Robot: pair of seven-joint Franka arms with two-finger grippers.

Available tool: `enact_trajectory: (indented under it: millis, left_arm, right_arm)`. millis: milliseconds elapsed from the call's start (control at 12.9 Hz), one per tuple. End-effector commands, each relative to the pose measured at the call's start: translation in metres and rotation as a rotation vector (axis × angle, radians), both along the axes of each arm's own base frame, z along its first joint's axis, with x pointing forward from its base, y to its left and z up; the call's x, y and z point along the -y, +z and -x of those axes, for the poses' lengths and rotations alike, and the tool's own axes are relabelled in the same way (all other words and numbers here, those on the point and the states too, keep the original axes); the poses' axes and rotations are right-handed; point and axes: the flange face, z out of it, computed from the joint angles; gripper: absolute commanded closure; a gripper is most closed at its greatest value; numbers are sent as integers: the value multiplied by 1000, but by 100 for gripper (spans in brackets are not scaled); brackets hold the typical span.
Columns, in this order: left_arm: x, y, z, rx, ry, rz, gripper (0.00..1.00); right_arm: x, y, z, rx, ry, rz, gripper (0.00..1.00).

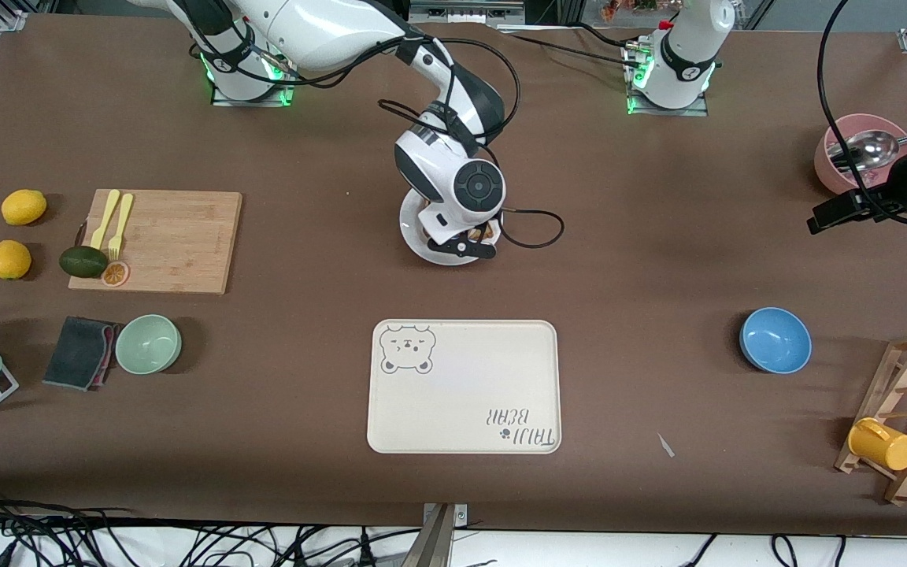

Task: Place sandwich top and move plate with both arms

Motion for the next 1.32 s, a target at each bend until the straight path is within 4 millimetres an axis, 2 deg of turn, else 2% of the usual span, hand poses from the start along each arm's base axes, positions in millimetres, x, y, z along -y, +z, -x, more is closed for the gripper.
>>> enact_trajectory:
  millis: [0, 311, 467, 544, 622, 933, 1166, 1244]
  left_arm:
    - [6, 5, -8, 19, -17, -13, 0]
    - [4, 0, -7, 7, -5, 29, 0]
    - [6, 2, -8, 11, -8, 27, 0]
    - [2, 2, -7, 9, 15, 27, 0]
    - [-1, 5, -4, 5, 39, 23, 0]
    - [-14, 14, 3, 6, 67, 6, 0]
    - [-30, 8, 5, -10, 75, -32, 0]
    - [-24, 6, 4, -12, 66, -28, 0]
  right_arm:
    - [21, 42, -23, 33, -50, -12, 0]
    - [89, 103, -73, 143, -140, 14, 0]
    - [136, 134, -109, 176, -190, -22, 0]
    - [158, 155, -120, 195, -172, -51, 0]
    - [181, 167, -128, 181, -152, -53, 0]
    - [263, 219, -141, 179, -97, -43, 0]
    - [295, 255, -138, 179, -52, -56, 0]
    - [308, 259, -136, 159, -37, -53, 0]
